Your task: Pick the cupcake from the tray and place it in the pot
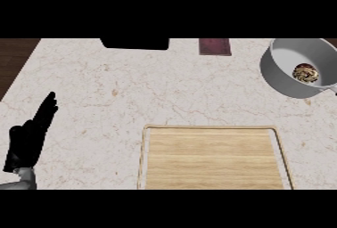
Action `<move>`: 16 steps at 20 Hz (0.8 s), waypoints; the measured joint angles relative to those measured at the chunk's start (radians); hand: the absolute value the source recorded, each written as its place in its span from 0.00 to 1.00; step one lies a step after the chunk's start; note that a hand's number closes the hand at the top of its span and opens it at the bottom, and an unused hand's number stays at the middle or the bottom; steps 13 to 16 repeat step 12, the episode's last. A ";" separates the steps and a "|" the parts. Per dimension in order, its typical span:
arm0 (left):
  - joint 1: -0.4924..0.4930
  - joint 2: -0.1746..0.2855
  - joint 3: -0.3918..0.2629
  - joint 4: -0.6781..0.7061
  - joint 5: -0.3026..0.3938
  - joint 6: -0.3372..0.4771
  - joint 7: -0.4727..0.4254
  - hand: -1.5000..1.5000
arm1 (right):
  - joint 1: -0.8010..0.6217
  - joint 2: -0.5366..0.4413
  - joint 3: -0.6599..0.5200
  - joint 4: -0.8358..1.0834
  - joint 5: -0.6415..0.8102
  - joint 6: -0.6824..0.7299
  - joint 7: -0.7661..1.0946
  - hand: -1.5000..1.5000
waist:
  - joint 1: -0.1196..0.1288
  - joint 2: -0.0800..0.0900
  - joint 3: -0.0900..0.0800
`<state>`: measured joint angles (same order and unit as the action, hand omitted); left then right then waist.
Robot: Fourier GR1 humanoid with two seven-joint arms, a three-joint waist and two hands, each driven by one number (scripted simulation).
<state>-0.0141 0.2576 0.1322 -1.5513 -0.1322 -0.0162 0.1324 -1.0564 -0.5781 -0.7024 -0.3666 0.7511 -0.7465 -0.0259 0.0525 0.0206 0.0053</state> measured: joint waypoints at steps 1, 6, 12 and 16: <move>0.007 -0.002 0.003 0.003 0.000 0.001 -0.007 0.50 | 0.000 0.007 -0.013 -0.001 -0.023 0.001 -0.023 0.00 | -0.003 -0.002 -0.001; 0.011 -0.002 0.015 0.006 0.000 0.002 0.002 0.50 | 0.023 0.013 -0.067 -0.021 -0.142 0.080 -0.124 0.00 | -0.023 -0.010 -0.003; 0.037 0.001 0.040 0.008 0.002 0.002 -0.009 0.50 | 0.141 0.081 -0.068 -0.180 -0.258 0.159 -0.167 0.00 | -0.053 -0.023 -0.005; 0.037 0.001 0.040 0.008 0.002 0.002 -0.009 0.50 | 0.141 0.081 -0.068 -0.180 -0.258 0.159 -0.167 0.00 | -0.053 -0.023 -0.005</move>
